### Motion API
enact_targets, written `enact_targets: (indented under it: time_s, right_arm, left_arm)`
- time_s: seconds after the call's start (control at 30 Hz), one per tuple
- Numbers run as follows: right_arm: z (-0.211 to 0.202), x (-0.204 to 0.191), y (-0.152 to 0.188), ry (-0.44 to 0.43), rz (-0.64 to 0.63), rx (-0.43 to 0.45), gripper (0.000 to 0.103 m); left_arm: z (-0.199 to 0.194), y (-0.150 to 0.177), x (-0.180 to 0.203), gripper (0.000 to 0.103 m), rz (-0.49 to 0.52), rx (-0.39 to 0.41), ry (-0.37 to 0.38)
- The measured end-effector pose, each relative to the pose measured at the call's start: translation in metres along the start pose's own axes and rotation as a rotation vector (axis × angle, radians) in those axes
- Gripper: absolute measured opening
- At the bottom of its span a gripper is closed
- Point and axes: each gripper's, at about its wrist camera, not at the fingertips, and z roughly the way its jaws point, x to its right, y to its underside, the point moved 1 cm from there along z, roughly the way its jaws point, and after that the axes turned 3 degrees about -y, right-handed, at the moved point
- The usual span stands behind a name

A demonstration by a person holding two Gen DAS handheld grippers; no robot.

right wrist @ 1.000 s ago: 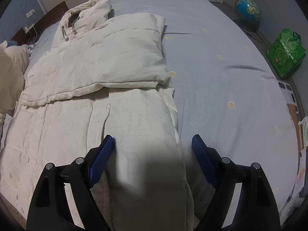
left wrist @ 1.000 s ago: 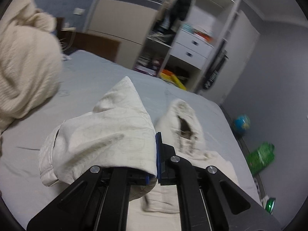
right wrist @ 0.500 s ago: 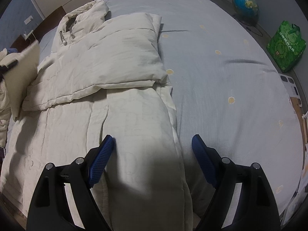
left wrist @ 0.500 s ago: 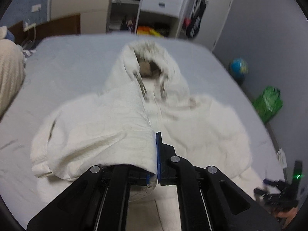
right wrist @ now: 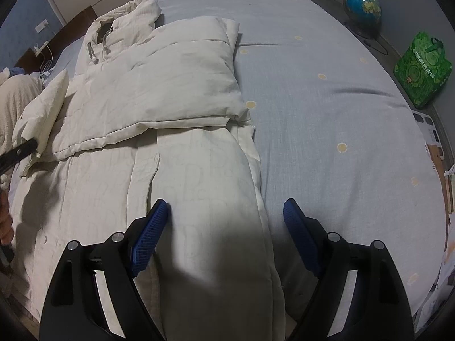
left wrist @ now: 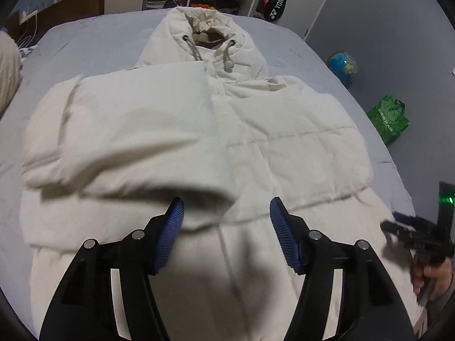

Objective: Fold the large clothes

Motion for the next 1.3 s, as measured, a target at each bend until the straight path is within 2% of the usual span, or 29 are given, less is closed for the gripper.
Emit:
enact_targets:
  time_s: [0.2,0.3,0.57,0.63,0.97,1.13,1.3]
  right_arm:
    - [0.000,-0.001,0.001,0.006,-0.004,-0.004,0.079]
    - [0.000,-0.002,0.001,0.008,-0.006,-0.005,0.079]
    - [-0.001,-0.003,0.001,0.021,-0.012,-0.002,0.079]
    - [-0.002,-0.004,0.001,0.027,-0.016,-0.001,0.079]
    - [-0.009,-0.010,0.002,0.075,-0.041,0.022,0.079]
    - [-0.024,-0.024,0.001,0.068,-0.103,0.058,0.079]
    - [-0.041,-0.058,-0.007,0.049,-0.188,0.083,0.079]
  left_arm:
    - [-0.041,0.014,-0.042,0.061,-0.054,0.051,-0.038]
    - [-0.057,0.019,-0.062,0.063,-0.077,0.073,-0.082]
    - [-0.088,0.037,-0.102,0.084,-0.124,0.127,-0.186]
    - [-0.093,0.042,-0.112,0.084,-0.150,0.133,-0.201]
    - [-0.106,0.065,-0.155,0.085,-0.375,0.177,-0.216]
    - [-0.102,0.065,-0.155,0.089,-0.384,0.160,-0.204]
    - [-0.101,0.066,-0.160,0.090,-0.409,0.163,-0.193]
